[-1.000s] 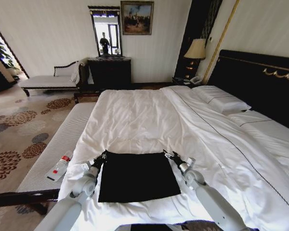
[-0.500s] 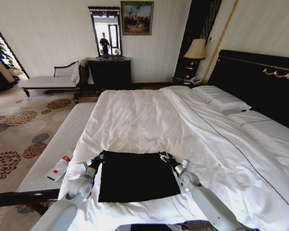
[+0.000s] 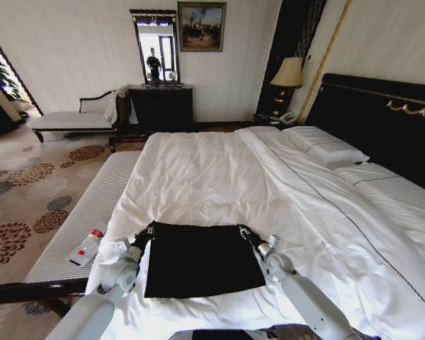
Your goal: Fold the clothes on the bed.
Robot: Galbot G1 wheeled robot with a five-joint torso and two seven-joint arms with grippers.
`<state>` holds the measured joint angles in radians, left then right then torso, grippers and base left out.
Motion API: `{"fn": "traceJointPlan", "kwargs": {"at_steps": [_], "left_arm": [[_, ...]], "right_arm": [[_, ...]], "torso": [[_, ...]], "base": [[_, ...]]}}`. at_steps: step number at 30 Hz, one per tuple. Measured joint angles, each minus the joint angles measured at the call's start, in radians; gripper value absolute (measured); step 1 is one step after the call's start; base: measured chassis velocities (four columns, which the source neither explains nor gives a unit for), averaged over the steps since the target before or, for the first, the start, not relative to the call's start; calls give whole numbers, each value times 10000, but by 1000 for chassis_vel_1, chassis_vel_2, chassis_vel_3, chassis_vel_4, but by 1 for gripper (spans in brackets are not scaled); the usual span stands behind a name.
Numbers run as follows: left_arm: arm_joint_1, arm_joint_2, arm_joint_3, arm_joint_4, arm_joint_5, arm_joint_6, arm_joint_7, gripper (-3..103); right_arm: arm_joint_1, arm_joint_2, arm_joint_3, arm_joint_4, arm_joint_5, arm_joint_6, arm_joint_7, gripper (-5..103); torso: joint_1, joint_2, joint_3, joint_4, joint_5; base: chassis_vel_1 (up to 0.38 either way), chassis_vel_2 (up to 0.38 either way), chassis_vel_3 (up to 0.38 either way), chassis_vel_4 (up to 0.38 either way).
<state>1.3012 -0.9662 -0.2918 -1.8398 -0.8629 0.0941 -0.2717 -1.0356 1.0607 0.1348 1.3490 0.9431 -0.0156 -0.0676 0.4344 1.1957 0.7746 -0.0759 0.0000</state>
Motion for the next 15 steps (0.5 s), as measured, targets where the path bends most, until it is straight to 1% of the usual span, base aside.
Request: {"fn": "traceJointPlan", "kwargs": {"at_steps": [1, 4, 5, 6, 7, 15], "left_arm": [[25, -12, -2, 17, 23, 0, 0, 1], [86, -27, -23, 22, 51, -6, 0, 1], [86, -27, -23, 22, 51, -6, 0, 1], [92, -27, -25, 18, 52, -7, -1, 1], [95, -28, -30, 8, 53, -9, -1, 1], [123, -39, -46, -116, 57, -19, -2, 1]], "right_arm": [[-57, 15, 13, 64, -20, 12, 7, 26], [-175, 54, 29, 161, -145, 129, 22, 9], [-175, 54, 29, 161, -145, 129, 22, 9], [-193, 53, 30, 174, -180, 166, 22, 4], [-233, 37, 29, 211, -253, 244, 18, 2], [-298, -99, 211, 476, -229, 337, 119, 1]], "torso": [[0, 0, 0, 0, 0], [-1, 0, 0, 2, 0], [-1, 0, 0, 2, 0], [-1, 0, 0, 2, 0], [-1, 0, 0, 2, 1], [-1, 0, 0, 2, 1]], "base": [[0, 0, 0, 0], [0, 0, 0, 0], [0, 0, 0, 0], [0, 0, 0, 0], [0, 0, 0, 0], [0, 0, 0, 0]]}}
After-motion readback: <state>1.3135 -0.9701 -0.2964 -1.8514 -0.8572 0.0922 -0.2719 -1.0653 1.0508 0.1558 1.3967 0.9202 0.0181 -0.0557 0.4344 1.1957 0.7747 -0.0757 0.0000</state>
